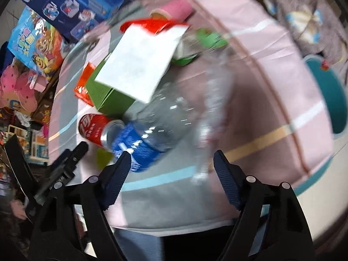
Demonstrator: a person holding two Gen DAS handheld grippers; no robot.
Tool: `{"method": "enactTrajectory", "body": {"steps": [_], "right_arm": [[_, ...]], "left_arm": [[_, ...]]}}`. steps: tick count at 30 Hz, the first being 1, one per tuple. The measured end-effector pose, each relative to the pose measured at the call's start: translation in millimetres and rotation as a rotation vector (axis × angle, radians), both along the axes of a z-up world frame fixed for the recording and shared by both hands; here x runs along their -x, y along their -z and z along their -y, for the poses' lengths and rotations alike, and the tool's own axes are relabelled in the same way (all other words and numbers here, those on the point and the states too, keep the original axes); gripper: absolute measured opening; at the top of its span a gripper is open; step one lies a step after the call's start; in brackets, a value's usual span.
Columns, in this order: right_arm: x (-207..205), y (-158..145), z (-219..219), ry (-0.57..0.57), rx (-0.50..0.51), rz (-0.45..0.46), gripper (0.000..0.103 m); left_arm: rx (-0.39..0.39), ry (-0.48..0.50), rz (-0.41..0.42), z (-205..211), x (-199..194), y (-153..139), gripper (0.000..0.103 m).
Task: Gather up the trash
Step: 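Grasp the blue-labelled water bottle with the right gripper while the left approaches the red can, then grasp the red Coca-Cola can with the left gripper and lift it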
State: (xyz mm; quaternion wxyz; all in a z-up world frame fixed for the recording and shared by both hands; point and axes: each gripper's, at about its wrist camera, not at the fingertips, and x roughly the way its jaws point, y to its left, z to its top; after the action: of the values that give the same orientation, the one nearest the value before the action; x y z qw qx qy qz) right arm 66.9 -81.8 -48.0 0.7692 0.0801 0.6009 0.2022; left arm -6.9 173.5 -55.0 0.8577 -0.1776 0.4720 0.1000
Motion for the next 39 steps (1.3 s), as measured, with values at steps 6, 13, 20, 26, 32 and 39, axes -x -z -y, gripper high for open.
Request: {"method": "enactTrajectory", "body": {"steps": [6,13,20,26,32,39], "right_arm": [[-23.8,22.7,-28.1,0.049,-0.023,-0.098,0.075],[-27.2,35.5,-56.9,0.015,-0.048,-0.152,0.076],[-25.7,37.2,-62.8,-0.027,-0.046,-0.088,0.067],[-25.9,30.6,-37.1,-0.022,-0.017,-0.054,0.067],[-29.5,19.7,-4.7,0.017,-0.032,-0.019,0.067],[-26.5,-10.3,16.2,0.01,-0.056,0.075,0.067]], "left_arm": [[-0.014,0.01,-0.001,-15.2,-3.7,6.1,0.099],[0.029,0.124,0.046,-39.4,-7.2,10.8,0.099],[0.036,0.345,0.082,-4.7,-12.5,7.5,0.089],[0.026,0.459,0.063,23.3,-14.3,5.4,0.057],[0.04,0.546,0.013,58.2,-13.0,13.2,0.057],[0.095,0.667,-0.024,103.3,-12.3,16.7,0.057]]}}
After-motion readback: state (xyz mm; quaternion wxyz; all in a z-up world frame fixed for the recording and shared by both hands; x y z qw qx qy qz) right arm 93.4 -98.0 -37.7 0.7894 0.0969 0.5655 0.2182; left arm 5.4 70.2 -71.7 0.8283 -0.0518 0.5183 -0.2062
